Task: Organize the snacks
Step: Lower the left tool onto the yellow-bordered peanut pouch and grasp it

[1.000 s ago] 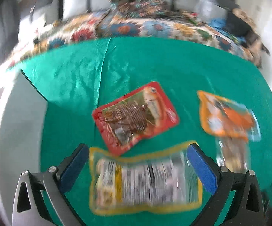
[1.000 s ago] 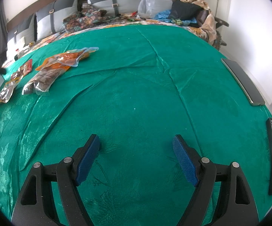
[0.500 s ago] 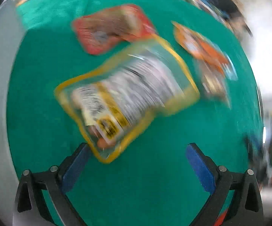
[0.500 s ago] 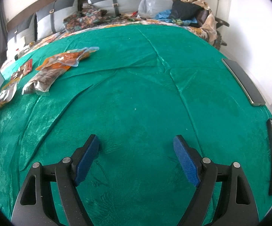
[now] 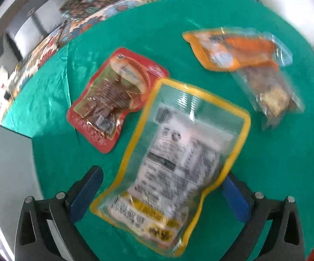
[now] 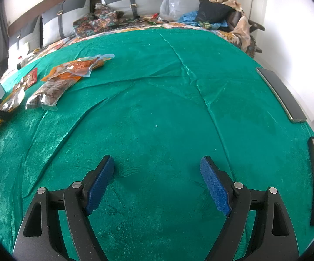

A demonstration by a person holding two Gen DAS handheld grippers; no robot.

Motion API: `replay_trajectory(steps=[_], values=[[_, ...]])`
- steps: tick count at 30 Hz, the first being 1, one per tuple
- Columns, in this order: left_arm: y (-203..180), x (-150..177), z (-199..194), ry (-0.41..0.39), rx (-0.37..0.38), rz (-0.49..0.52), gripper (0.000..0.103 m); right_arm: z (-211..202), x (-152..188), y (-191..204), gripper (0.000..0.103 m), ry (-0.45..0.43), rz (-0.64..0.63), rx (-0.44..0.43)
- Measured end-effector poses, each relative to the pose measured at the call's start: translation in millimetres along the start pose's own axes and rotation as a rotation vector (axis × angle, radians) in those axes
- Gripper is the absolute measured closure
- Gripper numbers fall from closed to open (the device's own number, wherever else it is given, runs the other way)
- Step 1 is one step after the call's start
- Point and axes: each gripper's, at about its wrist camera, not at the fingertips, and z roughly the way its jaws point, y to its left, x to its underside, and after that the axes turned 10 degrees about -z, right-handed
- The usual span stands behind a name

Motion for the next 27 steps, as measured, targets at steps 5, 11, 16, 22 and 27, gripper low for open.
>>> replay_trajectory(steps=[5,11,16,22,27], values=[[19.7,4.6,6.4,-0.008,0.068,-0.143,0.0,-0.1,-0.1,0.1,0.018,0.0,0.0,0.0],[13.3,27.3,-19.0,-0.085,0.056,-0.233,0.039,-0.3,-0.1,0.0,0.018,0.0,0.0,-0.001],[4.0,76.2,-36.0,-0.107,0.001,-0.357,0.04,-0.4,-0.1,0.0,0.018,0.0,0.0,-0.001],[-15.2,140.2,-55.6,-0.144,-0.041,-0.433,0.036,-0.7,-0.1,0.0,0.018,0.0,0.0,-0.001],[-10.7,151.3,-50.4,-0.222,-0.055,-0.442,0.016,-0.9,0.0,-0.1,0.018,0.0,0.0,-0.002]])
